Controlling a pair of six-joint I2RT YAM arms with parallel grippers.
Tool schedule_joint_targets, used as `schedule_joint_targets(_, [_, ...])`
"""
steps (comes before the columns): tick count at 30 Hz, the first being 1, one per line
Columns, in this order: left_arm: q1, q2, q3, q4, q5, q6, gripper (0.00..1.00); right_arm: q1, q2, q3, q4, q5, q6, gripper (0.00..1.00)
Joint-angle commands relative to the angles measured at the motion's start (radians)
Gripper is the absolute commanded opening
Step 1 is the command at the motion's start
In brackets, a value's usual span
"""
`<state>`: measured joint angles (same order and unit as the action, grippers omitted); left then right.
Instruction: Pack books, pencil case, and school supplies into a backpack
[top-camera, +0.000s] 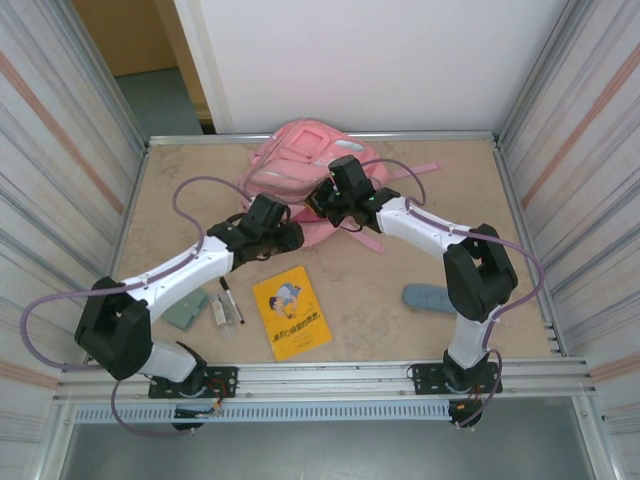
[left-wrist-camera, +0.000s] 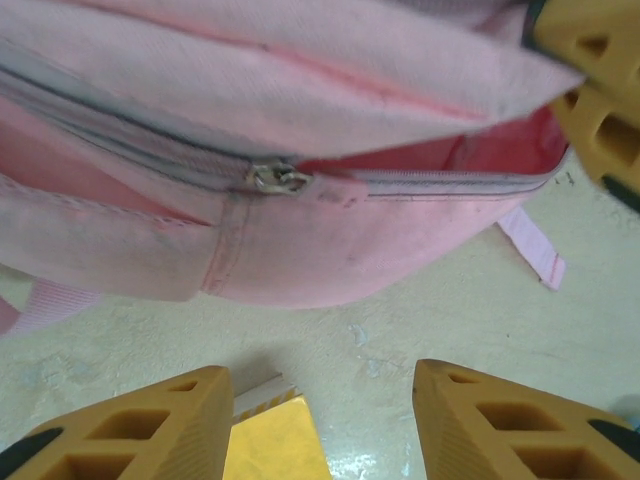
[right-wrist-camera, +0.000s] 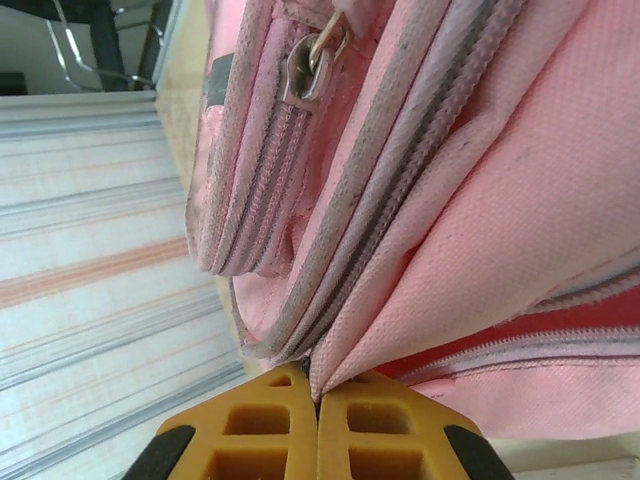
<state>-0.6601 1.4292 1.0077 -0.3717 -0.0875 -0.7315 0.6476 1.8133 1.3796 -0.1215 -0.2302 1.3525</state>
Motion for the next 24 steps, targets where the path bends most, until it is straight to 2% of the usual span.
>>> schedule_joint_targets(1, [-0.040,0.011,-0.002,0.049,-0.124,-0.019,0.52,0.006,-0.048,0.060,0.038,-0.041,-0.026,0.00])
schedule_joint_targets(5, [-0.042,0.009,-0.012,0.117,-0.196,-0.064,0.55,0.023,-0.070,0.036,0.046,-0.034,-0.022,0.00])
schedule_joint_targets(8, [-0.046,0.008,-0.030,0.163,-0.293,-0.085,0.55,0.037,-0.090,0.025,0.042,-0.029,-0.031,0.00])
schedule_joint_targets(13, [-0.043,0.069,0.002,0.110,-0.413,-0.118,0.55,0.045,-0.128,-0.010,0.040,-0.017,-0.030,0.00])
schedule_joint_targets(17, [-0.032,0.110,-0.031,0.118,-0.453,-0.173,0.54,0.049,-0.160,-0.030,0.045,-0.021,-0.036,0.00])
schedule_joint_targets(21, [-0.023,0.092,-0.053,0.123,-0.455,-0.168,0.48,0.050,-0.190,-0.045,0.034,-0.013,-0.065,0.00])
schedule_joint_targets(24, [-0.022,0.052,-0.070,0.146,-0.425,-0.124,0.36,0.039,-0.200,-0.043,0.000,0.003,-0.097,0.00])
